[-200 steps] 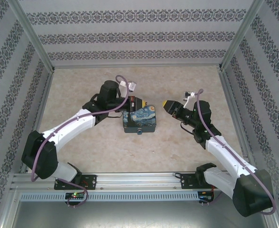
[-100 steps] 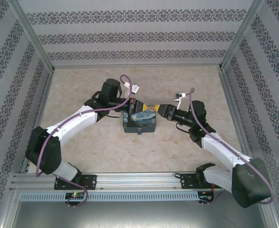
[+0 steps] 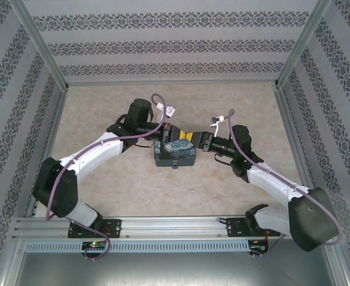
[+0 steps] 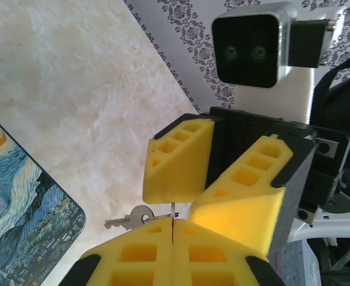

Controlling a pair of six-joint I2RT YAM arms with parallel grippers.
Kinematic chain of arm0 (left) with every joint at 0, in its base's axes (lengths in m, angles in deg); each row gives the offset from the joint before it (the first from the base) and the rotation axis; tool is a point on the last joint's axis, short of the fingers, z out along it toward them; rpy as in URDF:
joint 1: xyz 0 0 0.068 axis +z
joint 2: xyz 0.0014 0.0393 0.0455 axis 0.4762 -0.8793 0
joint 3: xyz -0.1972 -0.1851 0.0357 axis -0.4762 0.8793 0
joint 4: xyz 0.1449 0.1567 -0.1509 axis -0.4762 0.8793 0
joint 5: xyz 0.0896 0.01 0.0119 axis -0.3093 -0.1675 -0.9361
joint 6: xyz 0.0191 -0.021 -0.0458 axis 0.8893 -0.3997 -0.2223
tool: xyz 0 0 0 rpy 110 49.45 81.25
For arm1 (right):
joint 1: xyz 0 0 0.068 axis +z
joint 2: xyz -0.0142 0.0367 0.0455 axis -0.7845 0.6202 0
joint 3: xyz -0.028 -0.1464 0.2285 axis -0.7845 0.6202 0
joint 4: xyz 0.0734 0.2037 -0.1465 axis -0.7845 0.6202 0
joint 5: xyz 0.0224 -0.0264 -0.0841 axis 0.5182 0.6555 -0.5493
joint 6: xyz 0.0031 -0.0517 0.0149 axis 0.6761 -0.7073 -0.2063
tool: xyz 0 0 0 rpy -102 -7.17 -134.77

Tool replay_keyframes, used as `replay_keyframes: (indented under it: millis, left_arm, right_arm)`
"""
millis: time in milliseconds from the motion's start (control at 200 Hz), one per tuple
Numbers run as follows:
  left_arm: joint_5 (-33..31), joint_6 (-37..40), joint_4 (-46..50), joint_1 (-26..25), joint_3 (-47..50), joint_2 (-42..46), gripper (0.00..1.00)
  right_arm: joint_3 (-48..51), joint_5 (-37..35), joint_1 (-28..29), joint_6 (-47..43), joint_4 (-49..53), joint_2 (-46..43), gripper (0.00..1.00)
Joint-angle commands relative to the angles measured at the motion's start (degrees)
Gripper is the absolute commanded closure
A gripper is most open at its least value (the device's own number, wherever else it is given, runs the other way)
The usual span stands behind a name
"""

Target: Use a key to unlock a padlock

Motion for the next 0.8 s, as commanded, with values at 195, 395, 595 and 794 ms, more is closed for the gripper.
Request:
replay_keyframes:
  millis: [195, 395, 595, 794]
  left_arm:
    - [2.06, -0.80, -3.27, 0.17, -1.88, -1.02, 1.00]
    - [2.80, -0.91, -3.72, 0.10, -1.93, -1.52, 1.00]
    - [3.24, -1.20, -3.99, 0.17, -2.22, -2.07, 1.00]
    - [2.58, -3.03, -5.69, 0.10, -2.27, -2.70, 0.97]
  right_arm:
    - [-2.22, 0.57, 1.02, 1.78, -6.24, 1.79, 0.68]
    - [-2.02, 0.79, 1.06, 2.36, -7.51, 2.15, 0.78]
    - [-2.02, 1.27, 1.01, 3.10, -8.98, 2.33, 0.96]
    - [-1.26, 0.89, 1.10, 4.92, -10.22, 2.77, 1.00]
